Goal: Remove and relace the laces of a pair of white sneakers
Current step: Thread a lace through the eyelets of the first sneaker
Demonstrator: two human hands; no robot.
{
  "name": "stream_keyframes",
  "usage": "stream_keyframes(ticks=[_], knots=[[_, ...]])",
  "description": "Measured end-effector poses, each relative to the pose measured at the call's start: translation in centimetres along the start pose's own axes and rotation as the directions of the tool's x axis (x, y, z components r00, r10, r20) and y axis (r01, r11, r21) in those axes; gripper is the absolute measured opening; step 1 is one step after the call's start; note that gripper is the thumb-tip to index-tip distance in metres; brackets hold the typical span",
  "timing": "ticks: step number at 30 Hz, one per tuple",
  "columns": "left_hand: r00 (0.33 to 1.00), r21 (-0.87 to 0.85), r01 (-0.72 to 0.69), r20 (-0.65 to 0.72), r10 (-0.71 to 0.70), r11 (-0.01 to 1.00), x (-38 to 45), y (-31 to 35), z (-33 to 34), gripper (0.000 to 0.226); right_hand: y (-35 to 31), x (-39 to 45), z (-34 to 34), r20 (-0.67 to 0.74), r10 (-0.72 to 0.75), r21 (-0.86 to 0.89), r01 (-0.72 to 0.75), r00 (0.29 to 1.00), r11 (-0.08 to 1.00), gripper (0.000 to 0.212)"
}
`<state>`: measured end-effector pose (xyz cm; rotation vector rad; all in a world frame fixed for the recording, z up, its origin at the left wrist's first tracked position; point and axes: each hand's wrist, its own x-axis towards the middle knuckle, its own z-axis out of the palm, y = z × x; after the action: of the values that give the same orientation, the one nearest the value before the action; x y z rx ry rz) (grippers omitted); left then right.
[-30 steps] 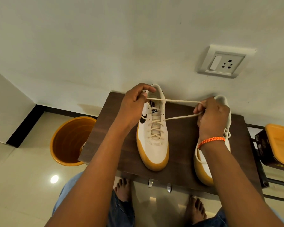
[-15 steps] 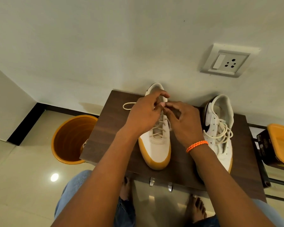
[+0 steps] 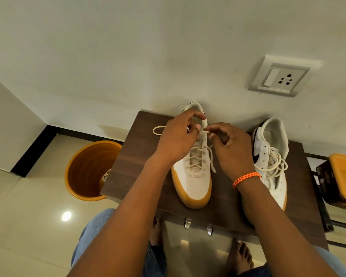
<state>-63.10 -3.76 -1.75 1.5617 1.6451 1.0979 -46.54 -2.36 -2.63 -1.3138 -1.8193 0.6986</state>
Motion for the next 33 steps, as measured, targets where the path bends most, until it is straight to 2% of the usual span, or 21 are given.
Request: stream_keyframes(ticks=[5, 13, 19, 26, 29, 31, 33], knots=[[1.0, -0.014, 0.007, 0.0, -0.007, 1.0, 0.0, -0.1, 0.0, 0.025, -0.1, -0.1, 0.2, -0.03, -0.036, -0.006, 0.036, 0.999, 0.999, 0.015], [0.999, -0.07, 0.036, 0.009, -0.035, 0.997, 0.1, 0.1, -0.2, 0.025, 0.6, 0.0, 0.4, -0.04, -0.008, -0.053, 0.006, 0.999, 0.999, 0.014], [0.999, -0.097, 0.043, 0.001, -0.043, 0.994, -0.1, 0.3, -0.6, 0.027, 0.2, -0.4, 0.6, -0.012, -0.034, -0.002, 0.034, 0.999, 0.999, 0.022], [0.998, -0.066, 0.063, 0.004, -0.063, 0.996, 0.0, -0.1, -0.7, 0.027, 0.4, -0.2, 1.2, -0.014, -0.017, -0.051, 0.016, 1.0, 0.999, 0.013], [0.995, 0.023, 0.095, -0.001, -0.095, 0.995, 0.2, -0.7, -0.9, 0.021, 0.6, -0.3, 1.9, -0.012, 0.007, -0.114, -0.009, 1.0, 0.993, 0.013], [0.988, 0.175, 0.148, -0.059, -0.14, 0.973, 0.3, -1.1, -1.4, 0.016, 0.7, -0.5, 2.3, -0.018, -0.024, -0.2, 0.02, 1.0, 0.98, 0.01], [0.975, 0.354, 0.219, -0.124, -0.186, 0.909, 0.3, -1.5, -2.0, 0.015, 0.6, -0.7, 2.7, -0.003, -0.055, -0.286, 0.051, 0.999, 0.957, 0.008]])
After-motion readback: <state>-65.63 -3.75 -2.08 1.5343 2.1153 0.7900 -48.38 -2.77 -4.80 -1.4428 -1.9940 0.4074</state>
